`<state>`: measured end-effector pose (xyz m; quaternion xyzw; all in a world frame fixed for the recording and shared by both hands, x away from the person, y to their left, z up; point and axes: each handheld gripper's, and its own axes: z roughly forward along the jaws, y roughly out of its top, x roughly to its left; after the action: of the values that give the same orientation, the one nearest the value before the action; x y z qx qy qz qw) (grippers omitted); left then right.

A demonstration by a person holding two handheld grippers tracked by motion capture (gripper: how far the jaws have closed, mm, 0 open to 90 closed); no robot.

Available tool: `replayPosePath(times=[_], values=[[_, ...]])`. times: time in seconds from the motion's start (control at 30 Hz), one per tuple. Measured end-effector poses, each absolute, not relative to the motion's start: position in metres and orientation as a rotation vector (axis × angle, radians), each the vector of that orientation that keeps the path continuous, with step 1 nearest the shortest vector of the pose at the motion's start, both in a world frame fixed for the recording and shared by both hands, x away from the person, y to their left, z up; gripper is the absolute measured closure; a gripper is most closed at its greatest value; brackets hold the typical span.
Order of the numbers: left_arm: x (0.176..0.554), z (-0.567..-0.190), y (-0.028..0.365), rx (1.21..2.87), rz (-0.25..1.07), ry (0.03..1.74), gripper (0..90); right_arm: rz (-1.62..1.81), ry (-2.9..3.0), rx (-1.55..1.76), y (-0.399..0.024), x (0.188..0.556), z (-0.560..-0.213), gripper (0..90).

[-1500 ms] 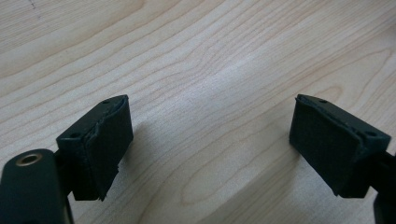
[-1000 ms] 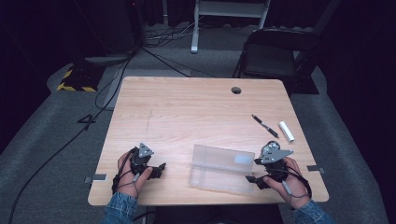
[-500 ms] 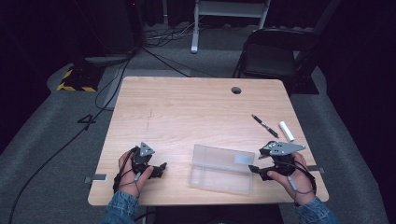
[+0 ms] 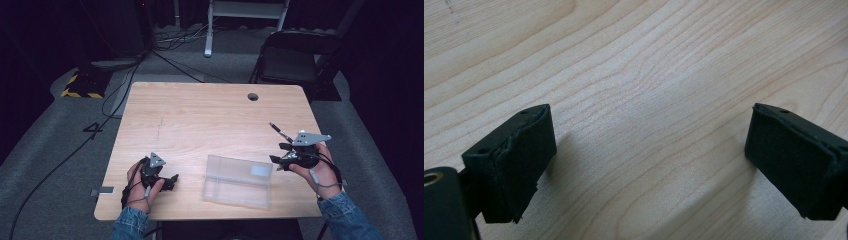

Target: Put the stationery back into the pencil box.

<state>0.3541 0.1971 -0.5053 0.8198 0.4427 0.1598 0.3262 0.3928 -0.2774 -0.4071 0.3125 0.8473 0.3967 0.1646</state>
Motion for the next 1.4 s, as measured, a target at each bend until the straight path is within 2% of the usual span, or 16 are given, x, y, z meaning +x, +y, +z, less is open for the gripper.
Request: replayPosePath(times=[0.23,0.43,0.47,0.5,0.97,1.4], values=[[0.354,-0.505,0.197,2.148,0.418,1.161,6.6,1.038,2.410,0.992,-0.291,0.429,-0.411,50.3],[0.355,-0.505,0.197,2.151,0.426,1.159,4.8,0.981,2.411,1.039,-0.294,0.453,-0.413,56.0],[0.356,-0.506,0.195,2.146,0.421,1.168,4.8,0.981,2.411,1.039,-0.294,0.453,-0.413,56.0],[0.359,-0.506,0.194,2.156,0.423,1.179,0.1,0.966,2.415,1.043,-0.294,0.461,-0.415,55.9],[0.360,-0.506,0.189,2.135,0.437,1.224,0.1,0.876,2.397,1.109,-0.293,0.501,-0.426,53.6],[0.360,-0.506,0.189,2.135,0.437,1.224,0.1,0.777,2.423,1.278,-0.297,0.541,-0.455,55.5]])
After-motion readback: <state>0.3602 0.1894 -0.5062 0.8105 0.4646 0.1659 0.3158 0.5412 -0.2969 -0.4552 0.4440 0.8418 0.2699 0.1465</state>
